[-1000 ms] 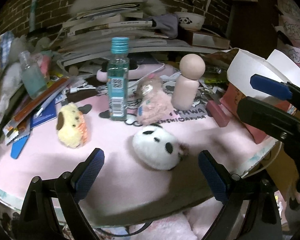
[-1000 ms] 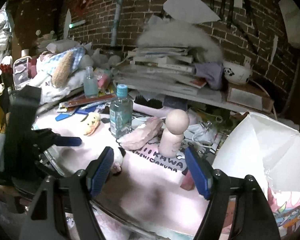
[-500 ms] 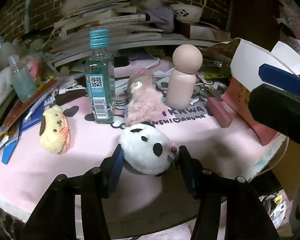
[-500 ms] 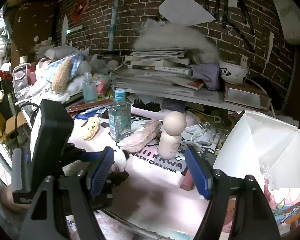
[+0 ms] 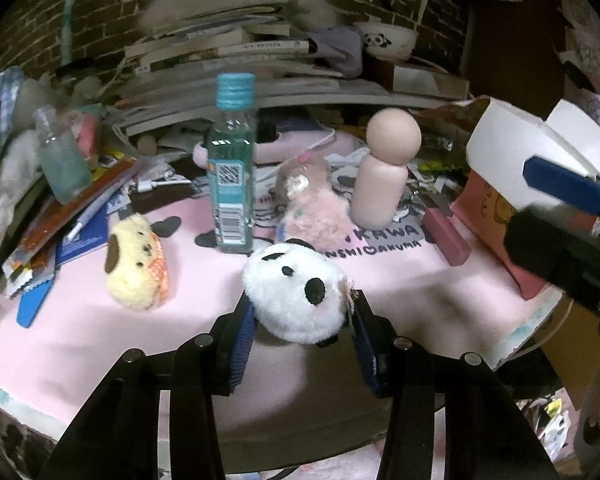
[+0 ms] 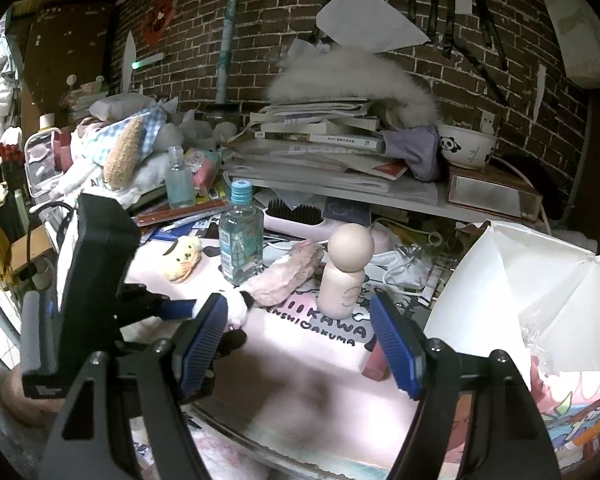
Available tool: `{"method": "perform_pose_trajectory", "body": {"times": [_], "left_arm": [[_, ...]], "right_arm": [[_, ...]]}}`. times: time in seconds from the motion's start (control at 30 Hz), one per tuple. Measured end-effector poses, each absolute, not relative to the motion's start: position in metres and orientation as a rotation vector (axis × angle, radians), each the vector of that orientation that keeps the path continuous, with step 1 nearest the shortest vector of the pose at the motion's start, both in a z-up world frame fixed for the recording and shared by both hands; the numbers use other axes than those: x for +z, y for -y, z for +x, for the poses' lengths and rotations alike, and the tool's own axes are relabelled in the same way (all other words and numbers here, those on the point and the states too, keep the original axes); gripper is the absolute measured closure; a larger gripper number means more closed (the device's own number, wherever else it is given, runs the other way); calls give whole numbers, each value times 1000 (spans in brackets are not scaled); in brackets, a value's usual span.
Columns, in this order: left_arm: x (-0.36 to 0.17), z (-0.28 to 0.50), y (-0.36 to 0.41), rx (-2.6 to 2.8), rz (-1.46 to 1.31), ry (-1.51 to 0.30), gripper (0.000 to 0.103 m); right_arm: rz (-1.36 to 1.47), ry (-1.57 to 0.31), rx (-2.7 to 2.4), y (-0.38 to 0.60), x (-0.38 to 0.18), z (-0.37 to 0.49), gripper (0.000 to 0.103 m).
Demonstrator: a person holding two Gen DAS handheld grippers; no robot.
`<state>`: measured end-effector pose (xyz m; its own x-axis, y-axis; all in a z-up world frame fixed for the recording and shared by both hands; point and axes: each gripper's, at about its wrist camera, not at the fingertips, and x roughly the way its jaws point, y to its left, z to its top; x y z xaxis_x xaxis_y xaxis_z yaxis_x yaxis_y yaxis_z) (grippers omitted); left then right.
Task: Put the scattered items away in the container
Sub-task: 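Reach the left gripper to the panda plush, grasp and lift it, then carry the panda plush into the white box and open left gripper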
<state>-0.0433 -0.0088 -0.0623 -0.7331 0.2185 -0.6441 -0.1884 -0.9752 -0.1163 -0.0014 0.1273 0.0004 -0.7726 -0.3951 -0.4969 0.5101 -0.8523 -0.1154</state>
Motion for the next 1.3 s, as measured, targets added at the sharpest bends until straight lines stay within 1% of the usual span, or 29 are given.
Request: {"method": "perform_pose_trajectory", "body": {"times": [0.27, 0.5, 0.53, 0.57, 0.6, 0.87, 1.3], "left_arm": [[-38, -43, 31, 2805, -992, 42, 63], [-16, -49, 43, 2890, -991, 12, 63], [-12, -50, 42, 2894, -981, 11, 63], [-8, -50, 41, 2893, -971, 11, 63], [-4, -50, 39, 2891, -959, 3, 63], [25, -48, 7, 2852, -860, -86, 63], [70, -53, -65, 2708, -764, -162, 63]], "right_arm": [[656, -325, -2523, -117, -6, 7, 32], [693, -308, -2519, -106, -24, 12, 32], [704, -309, -2537, -106, -26, 12, 31], [713, -305, -2552, -106, -29, 11, 25], [721, -292, -2563, -107, -32, 11, 21], [834, -136, -2592, -120, -53, 0, 21], [903, 0, -2599, -139, -69, -10, 21]]}}
